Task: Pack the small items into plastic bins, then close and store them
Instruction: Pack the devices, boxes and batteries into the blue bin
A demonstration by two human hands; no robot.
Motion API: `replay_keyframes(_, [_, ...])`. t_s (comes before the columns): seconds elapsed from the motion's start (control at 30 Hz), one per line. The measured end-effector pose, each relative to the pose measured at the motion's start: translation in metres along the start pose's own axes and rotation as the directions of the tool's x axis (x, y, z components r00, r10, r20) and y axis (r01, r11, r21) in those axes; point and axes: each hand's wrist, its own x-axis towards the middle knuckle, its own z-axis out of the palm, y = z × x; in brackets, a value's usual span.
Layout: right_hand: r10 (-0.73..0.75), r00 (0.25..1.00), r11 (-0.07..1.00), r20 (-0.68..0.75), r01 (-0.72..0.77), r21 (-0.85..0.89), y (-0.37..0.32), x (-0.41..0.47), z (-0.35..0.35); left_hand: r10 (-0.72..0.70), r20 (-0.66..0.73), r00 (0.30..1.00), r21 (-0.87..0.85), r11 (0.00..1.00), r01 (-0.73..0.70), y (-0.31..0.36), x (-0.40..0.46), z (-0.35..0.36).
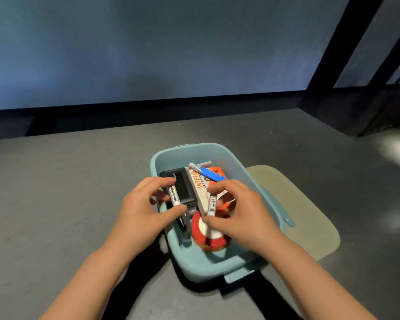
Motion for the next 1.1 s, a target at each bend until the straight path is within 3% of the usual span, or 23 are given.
replay_keyframes(0.13, [0.045, 0.991, 0.996, 0.129, -0.034, -0.083, 0.027, 0.016, -0.02, -0.007, -0.029, 1.0, 0.081, 0.997, 0.01, 0.005, 0.008, 0.02])
replay_keyframes(0.23, [-0.014, 0.966, 0.985, 0.26, 0.057, -0.16, 0.034, 0.048, -0.016, -0.033, -0.081, 0.996, 0.148, 0.988, 0.045, -0.001, 0.013, 0.021])
replay_keyframes(0.4, [-0.077, 0.928, 0.949, 0.365, 0.181, -0.26, 0.037, 0.117, 0.004, -0.07, -0.004, 0.998, 0.278, 0.958, 0.068, -0.009, 0.034, 0.018])
replay_keyframes(0.6, [-0.117, 0.881, 0.946, 0.459, 0.239, -0.218, 0.043, 0.158, 0.029, -0.076, -0.01, 0.997, 0.365, 0.928, 0.074, -0.019, 0.058, 0.024])
replay_keyframes(0.83, [-0.129, 0.875, 0.961, 0.467, 0.226, -0.158, 0.056, 0.169, 0.029, -0.089, -0.033, 0.995, 0.39, 0.916, 0.095, -0.027, 0.062, 0.032])
replay_keyframes(0.97, [-0.144, 0.941, 0.978, 0.305, 0.182, -0.099, 0.06, 0.159, 0.017, -0.078, 0.091, 0.993, 0.463, 0.886, 0.027, -0.019, 0.081, 0.042])
replay_keyframes(1.1, [-0.121, 0.984, 0.991, 0.13, 0.112, 0.069, 0.067, 0.139, 0.006, -0.111, 0.238, 0.965, 0.519, 0.854, -0.03, -0.014, 0.1, 0.053])
